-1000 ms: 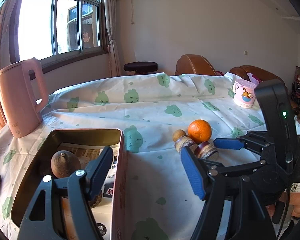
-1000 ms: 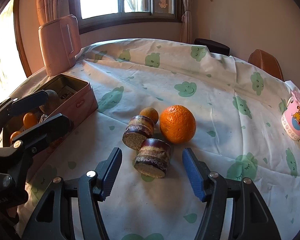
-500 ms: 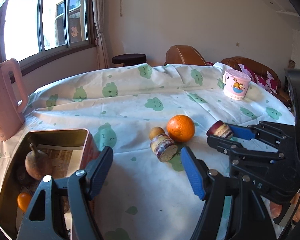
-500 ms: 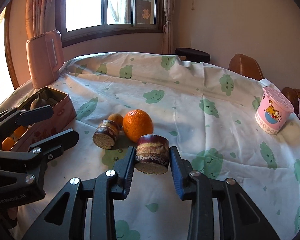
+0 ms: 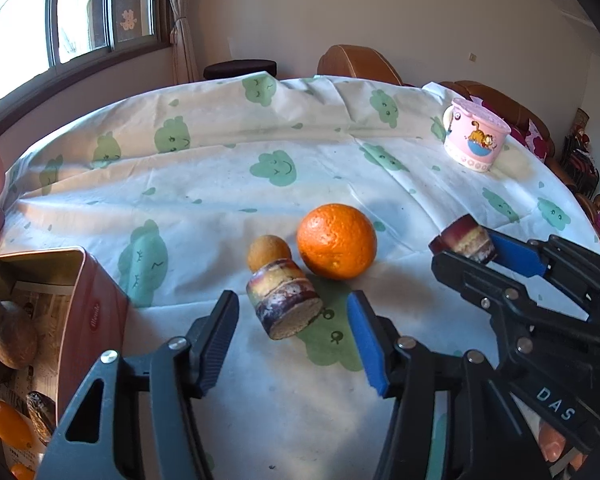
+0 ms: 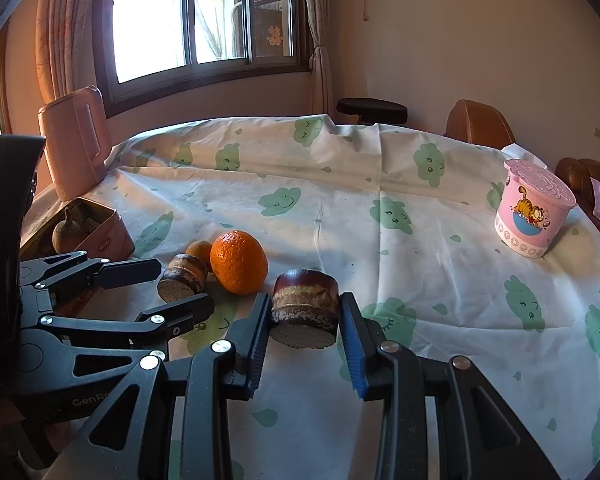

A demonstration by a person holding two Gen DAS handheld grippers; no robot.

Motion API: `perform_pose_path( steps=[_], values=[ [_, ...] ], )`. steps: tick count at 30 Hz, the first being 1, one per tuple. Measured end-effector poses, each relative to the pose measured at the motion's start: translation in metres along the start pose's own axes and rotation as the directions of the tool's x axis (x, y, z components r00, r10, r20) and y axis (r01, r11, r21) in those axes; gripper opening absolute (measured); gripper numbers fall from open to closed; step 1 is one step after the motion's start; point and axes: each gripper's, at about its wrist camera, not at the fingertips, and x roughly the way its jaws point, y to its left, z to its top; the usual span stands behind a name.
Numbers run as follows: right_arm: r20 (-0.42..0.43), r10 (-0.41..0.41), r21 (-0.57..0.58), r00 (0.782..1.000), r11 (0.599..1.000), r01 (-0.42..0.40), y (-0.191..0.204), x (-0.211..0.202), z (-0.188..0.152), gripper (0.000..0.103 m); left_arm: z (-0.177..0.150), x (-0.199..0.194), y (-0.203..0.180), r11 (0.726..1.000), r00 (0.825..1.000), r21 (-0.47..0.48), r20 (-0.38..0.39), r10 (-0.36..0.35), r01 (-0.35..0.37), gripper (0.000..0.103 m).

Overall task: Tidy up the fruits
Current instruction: 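Grasp the biscuit-topped cylinder with the left tool while the right tool holds the cake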

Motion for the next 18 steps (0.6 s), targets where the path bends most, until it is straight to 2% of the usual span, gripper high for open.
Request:
perform_pose_path(
  steps=[2, 4, 9, 18],
  values=[
    [0.007, 0.002, 0.001, 1.0, 1.0, -0.002, 0.0, -0.001, 0.0, 0.036, 0.001, 0.004, 0.0, 1.0, 1.0, -0.001, -0.017, -0.004, 0.004, 0.05],
    [0.011, -0.003, -0.005, 1.0, 1.0, 0.003, 0.001, -0.002, 0.0, 0.036, 0.001, 0.004, 0.0, 1.0, 1.0, -0.004, -0.02, -0.011, 0.011, 0.038],
    [0.035, -0.006, -0.024, 0.999, 1.0, 0.007, 0.005, -0.007, -0.001, 0.036, 0.001, -0.002, -0.001, 1.0, 1.0, 0.001, 0.012, -0.01, 0.01, 0.037],
    [0.078, -0.001, -0.039, 0.997, 0.999, 0.004, 0.008, -0.015, -0.001, 0.036, 0.0, -0.021, -0.002, 0.999, 0.993, 0.011, 0.113, 0.03, -0.032, 0.035]
  ],
)
